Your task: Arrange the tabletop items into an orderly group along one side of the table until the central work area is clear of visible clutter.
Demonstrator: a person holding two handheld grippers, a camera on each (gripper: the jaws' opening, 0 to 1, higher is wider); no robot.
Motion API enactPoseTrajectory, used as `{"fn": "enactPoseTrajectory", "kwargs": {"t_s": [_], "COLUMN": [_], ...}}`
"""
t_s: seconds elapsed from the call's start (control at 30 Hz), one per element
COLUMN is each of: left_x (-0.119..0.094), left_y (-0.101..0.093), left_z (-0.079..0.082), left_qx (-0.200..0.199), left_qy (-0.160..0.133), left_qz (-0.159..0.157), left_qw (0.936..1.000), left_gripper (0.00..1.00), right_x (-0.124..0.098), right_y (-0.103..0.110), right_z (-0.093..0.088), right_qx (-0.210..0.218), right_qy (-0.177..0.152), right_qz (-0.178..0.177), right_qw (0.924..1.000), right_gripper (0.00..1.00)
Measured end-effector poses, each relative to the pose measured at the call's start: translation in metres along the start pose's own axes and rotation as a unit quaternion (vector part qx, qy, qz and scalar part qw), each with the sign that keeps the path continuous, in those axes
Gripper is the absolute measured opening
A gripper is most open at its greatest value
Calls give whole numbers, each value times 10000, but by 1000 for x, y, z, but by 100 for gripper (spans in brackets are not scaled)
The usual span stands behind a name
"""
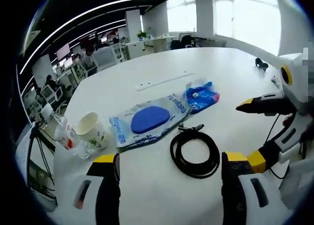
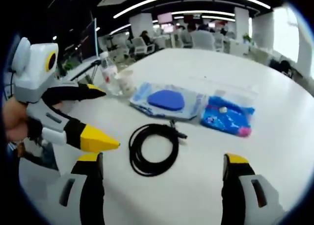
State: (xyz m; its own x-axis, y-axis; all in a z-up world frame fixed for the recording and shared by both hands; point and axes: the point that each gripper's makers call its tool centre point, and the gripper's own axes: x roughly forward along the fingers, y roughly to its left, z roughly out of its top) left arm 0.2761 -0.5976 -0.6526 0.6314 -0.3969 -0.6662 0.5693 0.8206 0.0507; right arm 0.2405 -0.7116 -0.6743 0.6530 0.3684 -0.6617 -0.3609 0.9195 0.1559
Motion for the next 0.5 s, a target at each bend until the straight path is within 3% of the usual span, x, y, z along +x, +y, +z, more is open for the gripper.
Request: {"fn": "enactPoseTrajectory", "kwargs": {"t_s": [0.5], "left_x": [-15], "left_y": [-1], "left_z": [-17], "left_qx": [33], "left_qy": [52], "left_qz": [15], "left_qw": [10000], "left_gripper": [88], "right_x": [-28], "right_y": [2], "right_z": [-19], "right_qx": [60], "right_qy": [-152], "right_qz": [-4], "right_qw": [9999], "right_gripper": [100]}}
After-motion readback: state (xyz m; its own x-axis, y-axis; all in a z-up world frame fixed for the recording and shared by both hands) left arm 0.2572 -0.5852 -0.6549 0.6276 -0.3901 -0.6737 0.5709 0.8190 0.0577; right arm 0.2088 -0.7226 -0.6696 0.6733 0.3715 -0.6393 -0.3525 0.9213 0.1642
